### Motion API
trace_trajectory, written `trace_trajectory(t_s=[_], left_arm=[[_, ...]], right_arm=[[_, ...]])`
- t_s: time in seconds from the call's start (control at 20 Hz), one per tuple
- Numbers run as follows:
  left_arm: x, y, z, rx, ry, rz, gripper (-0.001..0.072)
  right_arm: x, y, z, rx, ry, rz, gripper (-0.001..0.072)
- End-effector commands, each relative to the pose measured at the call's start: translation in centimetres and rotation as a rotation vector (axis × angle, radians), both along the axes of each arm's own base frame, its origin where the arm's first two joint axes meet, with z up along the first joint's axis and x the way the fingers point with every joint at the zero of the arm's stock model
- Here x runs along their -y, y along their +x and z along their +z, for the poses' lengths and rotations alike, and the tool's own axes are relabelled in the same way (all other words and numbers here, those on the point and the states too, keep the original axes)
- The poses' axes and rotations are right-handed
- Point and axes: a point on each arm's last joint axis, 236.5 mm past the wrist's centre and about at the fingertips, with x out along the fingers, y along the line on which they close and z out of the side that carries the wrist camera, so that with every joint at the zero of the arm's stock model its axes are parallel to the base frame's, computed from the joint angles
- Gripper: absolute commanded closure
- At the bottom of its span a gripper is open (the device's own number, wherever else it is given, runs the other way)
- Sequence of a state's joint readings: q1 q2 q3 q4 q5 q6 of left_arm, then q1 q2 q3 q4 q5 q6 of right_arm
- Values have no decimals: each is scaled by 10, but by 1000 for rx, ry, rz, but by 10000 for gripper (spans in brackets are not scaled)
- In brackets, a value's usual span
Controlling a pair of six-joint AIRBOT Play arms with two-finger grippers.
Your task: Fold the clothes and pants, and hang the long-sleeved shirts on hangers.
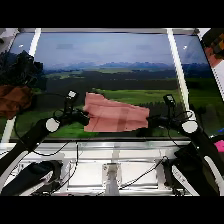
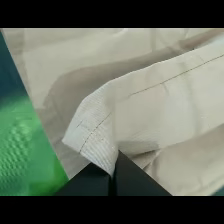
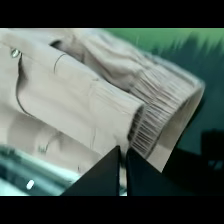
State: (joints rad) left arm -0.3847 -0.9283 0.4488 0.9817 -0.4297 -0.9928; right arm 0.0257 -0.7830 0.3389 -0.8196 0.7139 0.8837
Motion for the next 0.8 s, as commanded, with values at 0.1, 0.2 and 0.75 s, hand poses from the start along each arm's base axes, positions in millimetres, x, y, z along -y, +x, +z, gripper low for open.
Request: trace_trajectory(t_s=[0.1, 0.2, 0.75], left_arm=[[5, -29, -16, -120, -6, -45, -5], [5, -29, -16, -120, -7, -42, -5], [-12, 31, 19, 130, -39, 121, 15]], right_arm=[[-6, -21, -11, -81, 36, -3, 159], [-6, -14, -3, -59, 38, -2, 159], [-2, 39, 62, 93, 77, -90, 169]])
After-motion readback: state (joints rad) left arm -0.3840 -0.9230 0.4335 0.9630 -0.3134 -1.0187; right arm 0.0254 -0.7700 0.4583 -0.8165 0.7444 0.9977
